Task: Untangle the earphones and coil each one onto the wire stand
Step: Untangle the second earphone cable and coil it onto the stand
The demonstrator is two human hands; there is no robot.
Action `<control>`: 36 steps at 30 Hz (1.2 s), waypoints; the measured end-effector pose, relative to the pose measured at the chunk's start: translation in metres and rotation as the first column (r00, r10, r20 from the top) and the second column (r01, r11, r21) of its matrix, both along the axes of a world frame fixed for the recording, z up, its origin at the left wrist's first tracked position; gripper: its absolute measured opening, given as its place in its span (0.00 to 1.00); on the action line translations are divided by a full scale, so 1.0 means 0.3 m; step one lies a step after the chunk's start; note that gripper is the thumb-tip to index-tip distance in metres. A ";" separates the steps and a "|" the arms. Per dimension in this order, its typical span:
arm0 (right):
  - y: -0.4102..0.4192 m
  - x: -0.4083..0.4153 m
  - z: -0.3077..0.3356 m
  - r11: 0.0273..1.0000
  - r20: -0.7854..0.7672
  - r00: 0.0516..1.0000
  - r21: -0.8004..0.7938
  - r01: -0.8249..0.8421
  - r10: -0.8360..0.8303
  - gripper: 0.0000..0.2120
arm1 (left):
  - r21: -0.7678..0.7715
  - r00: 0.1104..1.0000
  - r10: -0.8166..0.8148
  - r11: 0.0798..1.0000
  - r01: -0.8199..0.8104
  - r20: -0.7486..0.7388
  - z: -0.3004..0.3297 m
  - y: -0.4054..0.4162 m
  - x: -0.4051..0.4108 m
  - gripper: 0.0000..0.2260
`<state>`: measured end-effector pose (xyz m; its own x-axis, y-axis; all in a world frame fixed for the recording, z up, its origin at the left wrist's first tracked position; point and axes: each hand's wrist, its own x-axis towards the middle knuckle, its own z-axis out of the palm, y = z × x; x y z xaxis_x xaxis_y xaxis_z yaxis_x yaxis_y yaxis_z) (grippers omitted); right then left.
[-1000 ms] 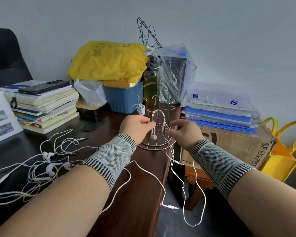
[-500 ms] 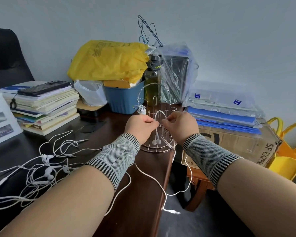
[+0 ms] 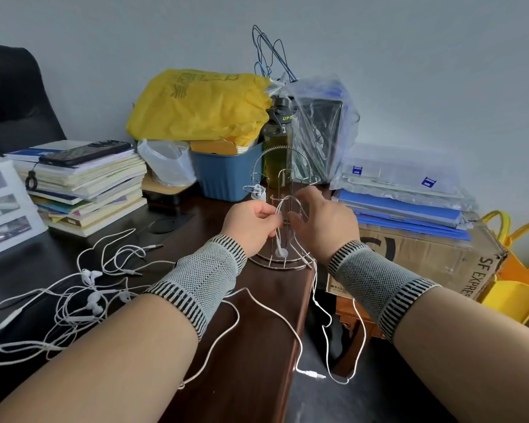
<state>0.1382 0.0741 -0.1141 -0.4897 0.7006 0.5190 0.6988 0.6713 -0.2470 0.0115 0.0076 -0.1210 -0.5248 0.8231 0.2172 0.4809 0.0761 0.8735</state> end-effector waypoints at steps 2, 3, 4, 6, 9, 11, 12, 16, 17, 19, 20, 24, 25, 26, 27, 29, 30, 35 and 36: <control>0.005 -0.018 0.002 0.999 0.016 0.999 -0.001 -0.032 0.032 0.20 | 0.004 1.000 -0.008 1.000 0.008 0.001 0.000 -0.002 -0.005 0.08; 0.013 -0.026 0.004 0.999 0.015 0.999 -0.021 -0.034 0.035 0.19 | 0.007 1.000 -0.008 1.000 0.008 0.002 0.001 -0.001 -0.007 0.08; 0.024 -0.032 0.006 0.998 0.007 0.999 -0.049 -0.031 0.031 0.17 | 0.010 1.000 -0.004 1.000 0.004 0.001 0.000 -0.001 -0.009 0.08; 0.039 -0.036 0.009 0.996 -0.014 1.000 -0.084 -0.026 0.025 0.11 | 0.007 1.000 0.002 1.000 -0.002 0.000 -0.002 0.001 -0.015 0.08; 0.045 -0.013 0.005 0.992 -0.071 0.996 -0.106 -0.065 0.058 0.07 | 0.005 1.000 -0.004 1.000 0.004 -0.001 -0.006 0.001 -0.021 0.08; 0.041 0.017 -0.004 0.983 -0.125 0.987 -0.138 -0.118 0.101 0.07 | -0.001 1.000 -0.002 1.000 0.002 -0.002 -0.010 0.003 -0.024 0.07; 0.037 0.033 -0.008 0.978 -0.150 0.981 -0.150 -0.142 0.120 0.08 | -0.004 1.000 0.000 1.000 0.000 0.003 -0.011 0.004 -0.023 0.06; 0.011 0.073 -0.014 0.956 -0.203 0.965 -0.206 -0.207 0.166 0.07 | -0.023 0.994 -0.036 0.999 0.038 0.099 -0.009 0.017 0.002 0.04; 0.002 0.077 -0.013 0.943 -0.235 0.957 -0.241 -0.229 0.173 0.07 | -0.031 0.989 -0.052 0.998 0.057 0.140 -0.008 0.021 0.010 0.04; -0.021 0.081 -0.012 0.887 -0.357 0.916 -0.342 -0.311 0.183 0.06 | -0.050 0.971 -0.082 0.994 0.096 0.226 -0.007 0.030 0.022 0.05; -0.035 0.084 -0.015 0.846 -0.436 0.882 -0.390 -0.364 0.179 0.05 | -0.052 0.957 -0.096 0.992 0.114 0.275 -0.007 0.034 0.026 0.05; -0.102 0.099 -0.059 0.725 -0.601 0.783 -0.467 -0.506 0.160 0.05 | 0.036 0.811 -0.164 0.984 0.174 0.561 0.011 0.027 0.052 0.03; -0.116 0.100 -0.072 0.711 -0.603 0.779 -0.471 -0.522 0.173 0.07 | 0.059 0.757 -0.180 0.981 0.185 0.628 0.021 0.020 0.061 0.03; -0.125 0.100 -0.085 0.712 -0.591 0.784 -0.467 -0.525 0.190 0.09 | 0.074 0.709 -0.194 0.978 0.197 0.678 0.030 0.016 0.069 0.03; -0.130 0.100 -0.097 0.727 -0.565 0.799 -0.457 -0.513 0.208 0.10 | 0.080 0.667 -0.201 0.975 0.208 0.717 0.037 0.012 0.076 0.02; -0.130 0.103 -0.117 0.773 -0.490 0.841 -0.433 -0.464 0.230 0.12 | 0.068 0.605 -0.191 0.973 0.220 0.773 0.046 0.003 0.082 0.03; -0.128 0.104 -0.125 0.789 -0.454 0.858 -0.423 -0.446 0.241 0.13 | 0.057 0.585 -0.183 0.972 0.226 0.790 0.047 0.002 0.078 0.05; -0.110 0.113 -0.160 0.845 -0.329 0.907 -0.375 -0.380 0.262 0.15 | 0.038 0.540 -0.174 0.967 0.254 0.824 0.059 -0.001 0.060 0.12; -0.103 0.115 -0.163 0.850 -0.323 0.912 -0.377 -0.368 0.252 0.15 | 0.039 0.536 -0.177 0.965 0.258 0.826 0.063 -0.002 0.061 0.11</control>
